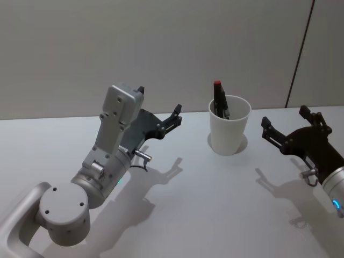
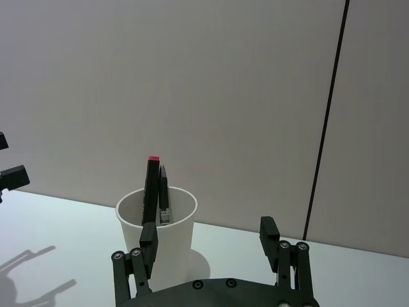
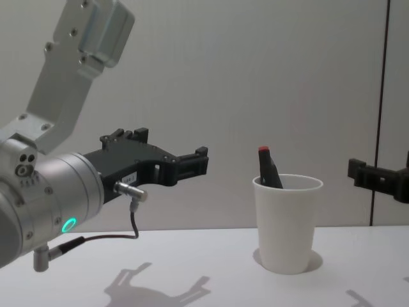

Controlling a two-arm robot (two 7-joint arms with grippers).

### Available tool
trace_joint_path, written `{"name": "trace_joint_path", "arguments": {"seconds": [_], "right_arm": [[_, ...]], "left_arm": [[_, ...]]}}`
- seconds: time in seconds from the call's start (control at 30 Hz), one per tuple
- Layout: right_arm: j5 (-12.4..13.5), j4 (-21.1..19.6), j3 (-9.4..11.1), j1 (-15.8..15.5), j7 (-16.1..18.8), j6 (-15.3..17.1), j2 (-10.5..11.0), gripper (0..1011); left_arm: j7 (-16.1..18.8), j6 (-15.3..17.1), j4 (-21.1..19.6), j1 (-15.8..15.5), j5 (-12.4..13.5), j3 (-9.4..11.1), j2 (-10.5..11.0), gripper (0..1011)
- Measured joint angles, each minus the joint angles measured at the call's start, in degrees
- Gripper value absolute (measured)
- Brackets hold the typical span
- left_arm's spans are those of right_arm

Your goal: Place the pen into the pen holder.

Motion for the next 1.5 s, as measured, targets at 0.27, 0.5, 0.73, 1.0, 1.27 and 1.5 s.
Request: {"name": "trace_joint_path", "arguments": {"seconds": [0.27,0.5,0.73,1.0,1.27,1.5], "right_arm": [[0.0,0.0,0.0,0.0,0.0,0.0,0.0,1001],[0.0,0.0,0.0,0.0,0.0,0.0,0.0,1001],[0.0,0.0,0.0,0.0,0.0,0.0,0.0,1001],[0.0,0.0,0.0,0.0,0.0,0.0,0.0,1001],[0.0,0.0,0.0,0.0,0.0,0.0,0.0,1001],[0.0,0.0,0.0,0.0,0.0,0.0,0.0,1001]], "left_arm": [[0.0,0.0,0.0,0.0,0.0,0.0,0.0,1001],[0.0,0.0,0.0,0.0,0.0,0.0,0.0,1001],[0.0,0.0,0.0,0.0,0.0,0.0,0.0,1001],[0.0,0.0,0.0,0.0,0.0,0.0,0.0,1001],[0.0,0.0,0.0,0.0,0.0,0.0,0.0,1001],[0.0,0.0,0.0,0.0,0.0,0.0,0.0,1001]]}}
